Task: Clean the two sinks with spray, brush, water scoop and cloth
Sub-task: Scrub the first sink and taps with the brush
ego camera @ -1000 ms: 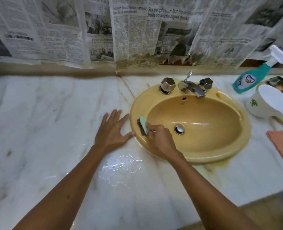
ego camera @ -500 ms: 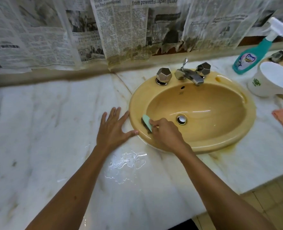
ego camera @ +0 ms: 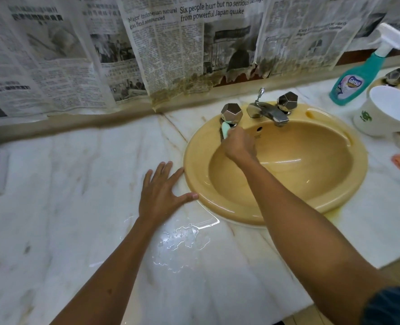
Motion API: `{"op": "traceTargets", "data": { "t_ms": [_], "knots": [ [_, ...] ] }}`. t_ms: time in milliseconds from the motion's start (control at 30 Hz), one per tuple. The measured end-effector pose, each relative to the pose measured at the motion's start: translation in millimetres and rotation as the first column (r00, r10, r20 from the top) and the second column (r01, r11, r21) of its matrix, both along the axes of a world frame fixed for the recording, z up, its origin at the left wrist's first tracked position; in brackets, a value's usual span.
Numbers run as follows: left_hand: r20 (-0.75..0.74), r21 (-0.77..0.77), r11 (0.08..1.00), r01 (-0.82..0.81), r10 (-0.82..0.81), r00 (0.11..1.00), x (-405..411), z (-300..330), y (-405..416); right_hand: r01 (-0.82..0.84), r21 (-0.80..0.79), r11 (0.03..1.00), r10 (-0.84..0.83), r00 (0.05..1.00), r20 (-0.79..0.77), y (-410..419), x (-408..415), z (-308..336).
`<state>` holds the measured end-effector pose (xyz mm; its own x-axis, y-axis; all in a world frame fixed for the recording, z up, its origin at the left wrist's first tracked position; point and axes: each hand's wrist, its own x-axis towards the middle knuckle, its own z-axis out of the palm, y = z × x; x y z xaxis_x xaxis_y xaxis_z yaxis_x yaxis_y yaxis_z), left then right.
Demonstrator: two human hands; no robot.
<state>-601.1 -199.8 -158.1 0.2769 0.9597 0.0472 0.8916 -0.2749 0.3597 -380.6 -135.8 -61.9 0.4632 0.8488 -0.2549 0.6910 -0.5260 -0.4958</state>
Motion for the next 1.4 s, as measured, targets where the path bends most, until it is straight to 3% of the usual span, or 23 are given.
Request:
{"op": "traceTargets", "data": {
  "t_ms": [200, 433, 533, 667, 867, 1067, 1233, 1300, 1400],
  "knots": [
    [0.0, 0.006, 1.0, -0.005, 0.005, 1.0, 0.6, 1.4, -0.6, -0.323, -0.077, 0.943, 0.327, 0.944, 0.041, -80.3, -35.2, -10.6],
    [0.022, -0.001, 1.0, -0.019, 0.019, 1.0, 2.2, 2.7, -1.5, -0.31, -0.045, 0.95, 0.312, 0.949, 0.037, -36.3, -30.9, -3.5],
    [0.04, -0.016, 1.0, -0.024, 0.025, 0.999, 1.0, 3.2, -1.8, -0.412, -0.057, 0.909, 0.411, 0.911, -0.026, -77.7, -18.3, -14.0],
    [0.041, -0.01, 1.0, -0.028, 0.028, 0.999, 1.1, 2.2, -0.9, -0.376, -0.139, 0.916, 0.367, 0.926, -0.086, -126.3, 14.6, -26.9],
    [0.044, -0.003, 1.0, -0.025, 0.025, 0.999, 1.4, 1.7, -3.4, -0.393, -0.025, 0.919, 0.385, 0.909, -0.158, -93.2, -2.6, -29.6],
    [0.049, -0.004, 1.0, -0.025, 0.025, 0.998, 1.4, 2.0, -2.0, -0.514, -0.228, 0.827, 0.488, 0.857, -0.164, -128.8, 46.0, 7.8],
    [0.042, -0.017, 1.0, -0.015, 0.016, 0.999, 1.9, 4.1, -2.7, -0.499, -0.087, 0.862, 0.485, 0.863, -0.138, -105.8, 5.0, -6.6],
    [0.087, -0.01, 1.0, -0.01, 0.011, 0.996, 0.9, 3.0, -4.7, -0.475, -0.051, 0.879, 0.469, 0.878, -0.1, -96.5, -20.6, -14.0],
    [0.374, -0.034, 0.994, -0.105, 0.11, 0.921, -4.0, 0.1, -5.5, -0.455, -0.044, 0.89, 0.454, 0.891, -0.027, -99.7, -32.2, -13.5]
  ]
}}
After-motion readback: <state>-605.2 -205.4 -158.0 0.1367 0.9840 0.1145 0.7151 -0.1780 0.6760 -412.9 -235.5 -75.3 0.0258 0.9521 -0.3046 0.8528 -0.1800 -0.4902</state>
